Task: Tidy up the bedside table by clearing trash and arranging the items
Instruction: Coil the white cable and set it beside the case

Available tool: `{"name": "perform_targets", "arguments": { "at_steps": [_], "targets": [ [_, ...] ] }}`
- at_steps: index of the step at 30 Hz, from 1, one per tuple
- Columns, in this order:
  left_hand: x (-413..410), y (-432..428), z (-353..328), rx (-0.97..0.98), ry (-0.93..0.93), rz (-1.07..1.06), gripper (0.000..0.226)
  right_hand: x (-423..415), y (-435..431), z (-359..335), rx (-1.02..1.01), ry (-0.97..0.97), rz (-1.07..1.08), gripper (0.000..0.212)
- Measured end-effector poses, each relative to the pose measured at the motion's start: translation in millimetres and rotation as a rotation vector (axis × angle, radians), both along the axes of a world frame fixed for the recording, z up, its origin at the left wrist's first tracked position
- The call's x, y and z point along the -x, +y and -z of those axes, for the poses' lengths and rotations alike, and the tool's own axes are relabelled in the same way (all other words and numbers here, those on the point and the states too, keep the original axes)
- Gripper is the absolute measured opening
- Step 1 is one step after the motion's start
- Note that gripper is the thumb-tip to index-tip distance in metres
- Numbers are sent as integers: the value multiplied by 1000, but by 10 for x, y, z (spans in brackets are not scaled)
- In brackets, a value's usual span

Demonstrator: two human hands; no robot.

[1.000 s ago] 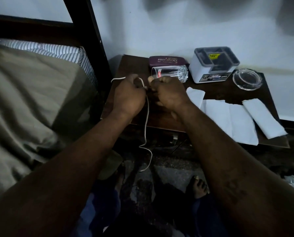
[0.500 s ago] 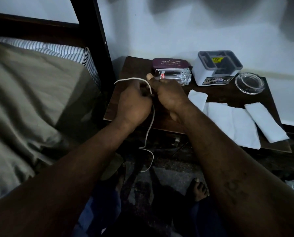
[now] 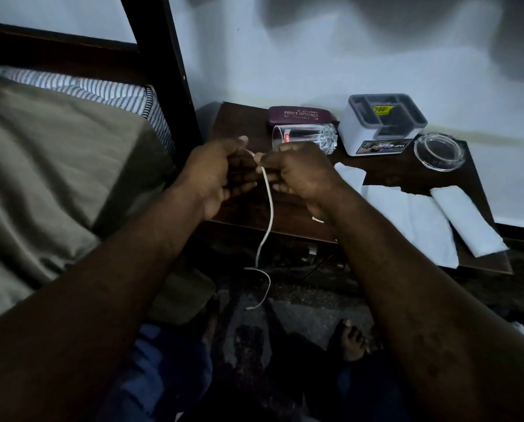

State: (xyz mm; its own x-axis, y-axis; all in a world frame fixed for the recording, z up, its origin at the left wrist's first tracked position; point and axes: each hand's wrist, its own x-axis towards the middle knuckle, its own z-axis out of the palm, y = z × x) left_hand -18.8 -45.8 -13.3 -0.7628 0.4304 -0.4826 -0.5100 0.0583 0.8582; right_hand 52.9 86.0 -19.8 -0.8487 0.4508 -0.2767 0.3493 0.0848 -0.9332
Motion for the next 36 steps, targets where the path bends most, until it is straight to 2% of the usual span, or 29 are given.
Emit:
{"name": "perform_targets", "arguments": {
  "at_steps": [5, 7, 9, 11, 13, 15, 17, 20, 23, 25, 28, 31, 34, 36],
  "targets": [
    [250, 88, 135, -33, 61, -235, 15, -89, -47, -89, 34, -101, -244, 14],
    [287, 98, 142, -60, 61, -270, 13, -139, -64, -117, 4, -146, -381, 10],
    [271, 95, 115, -42, 80, -261, 16, -161, -61, -129, -59, -158, -429, 20],
    [224, 86, 68, -33, 104, -224, 24, -141, -35, -143, -87, -115, -337, 17],
    [142, 66, 26, -19, 143, -156, 30, -109, 3, -166, -78, -43, -165, 9],
    [29, 47, -10, -12, 201, -50, 32, -73, 51, -164, -56, 29, -11, 10],
    [-72, 50, -36, -17, 262, 53, 30, -48, 111, -108, -142, 91, 79, 24],
    [-146, 86, -56, 22, 387, 89, 27, -47, 193, -50, -374, 121, 81, 52],
    [-159, 99, -74, 53, 503, 27, 25, -77, 216, -58, -480, 99, 36, 60],
    [-166, 103, -87, 13, 526, 40, 23, -96, 208, -58, -529, 125, 16, 55],
    [-163, 116, -79, -36, 577, 94, 20, -93, 241, -30, -646, 178, 65, 31],
    [-99, 125, -39, 5, 657, 85, 21, -117, 286, -74, -728, 218, 80, 12],
    [-42, 169, -7, 61, 709, 44, 23, -163, 332, -142, -617, 176, 38, 4],
    [-36, 218, 13, 65, 721, 28, 25, -193, 346, -168, -362, 157, 0, 7]
  ]
}}
